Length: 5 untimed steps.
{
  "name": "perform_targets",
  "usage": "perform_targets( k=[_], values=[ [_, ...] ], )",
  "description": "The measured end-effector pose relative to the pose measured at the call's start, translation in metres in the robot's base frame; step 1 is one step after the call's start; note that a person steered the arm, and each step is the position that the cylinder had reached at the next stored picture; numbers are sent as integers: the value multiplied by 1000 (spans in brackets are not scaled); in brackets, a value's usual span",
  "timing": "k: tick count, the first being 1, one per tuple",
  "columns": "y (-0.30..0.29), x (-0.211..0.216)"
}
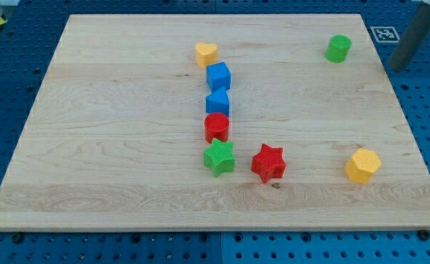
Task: Move the green circle to the top left side of the yellow heart
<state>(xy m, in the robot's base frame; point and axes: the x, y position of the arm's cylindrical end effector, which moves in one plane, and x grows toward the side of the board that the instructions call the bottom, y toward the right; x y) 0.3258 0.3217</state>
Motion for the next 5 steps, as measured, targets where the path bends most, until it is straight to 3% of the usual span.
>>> perform_targets(
  k=[2,5],
  values=[
    [-48,-31],
    [-53,-19]
  ],
)
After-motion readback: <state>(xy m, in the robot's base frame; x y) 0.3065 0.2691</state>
